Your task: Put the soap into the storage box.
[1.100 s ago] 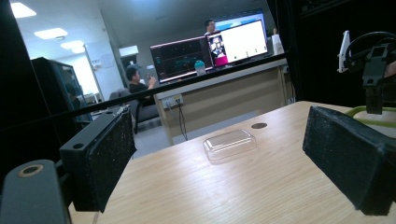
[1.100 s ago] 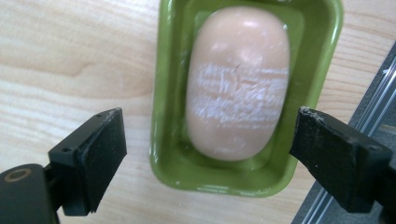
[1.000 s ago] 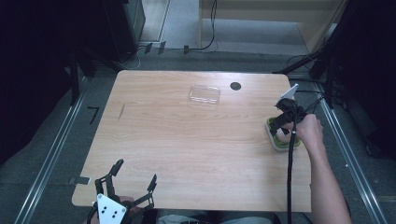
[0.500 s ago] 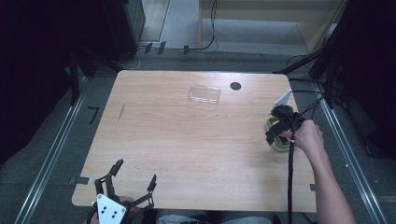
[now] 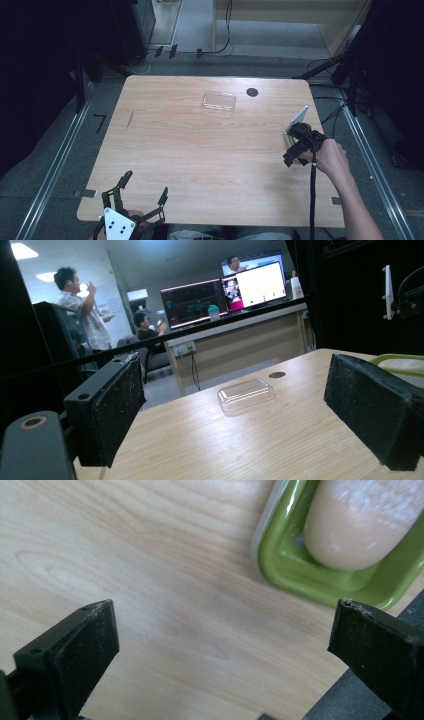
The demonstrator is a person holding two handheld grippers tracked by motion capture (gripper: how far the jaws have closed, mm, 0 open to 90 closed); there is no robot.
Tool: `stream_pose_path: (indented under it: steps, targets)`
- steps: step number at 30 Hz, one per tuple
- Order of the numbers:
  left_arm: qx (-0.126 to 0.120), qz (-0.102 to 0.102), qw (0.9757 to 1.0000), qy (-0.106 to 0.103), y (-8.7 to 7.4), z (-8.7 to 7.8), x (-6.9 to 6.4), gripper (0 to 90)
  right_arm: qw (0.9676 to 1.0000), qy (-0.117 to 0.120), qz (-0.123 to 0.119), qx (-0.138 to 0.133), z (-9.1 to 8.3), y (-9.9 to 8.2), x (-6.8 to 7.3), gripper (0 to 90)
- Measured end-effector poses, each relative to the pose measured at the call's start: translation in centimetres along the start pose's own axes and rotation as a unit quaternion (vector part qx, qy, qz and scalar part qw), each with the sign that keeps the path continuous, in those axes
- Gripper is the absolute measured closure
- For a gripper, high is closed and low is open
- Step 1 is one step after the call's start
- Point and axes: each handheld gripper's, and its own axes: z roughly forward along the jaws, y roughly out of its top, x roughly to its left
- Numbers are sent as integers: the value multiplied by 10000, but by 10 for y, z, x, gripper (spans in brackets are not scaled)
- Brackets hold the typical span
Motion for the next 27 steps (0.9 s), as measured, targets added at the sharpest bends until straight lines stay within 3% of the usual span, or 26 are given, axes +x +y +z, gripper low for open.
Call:
stream_pose_path:
  steps: [12, 27]
  targets:
    - [0, 2, 10000, -4, 0, 0, 0, 99, 9996, 19, -218, 172, 11, -19, 18, 0]
    - [2, 8, 10000, -10, 0, 0, 0, 99, 9981, 111, -464, 392, 40, -44, 39, 0]
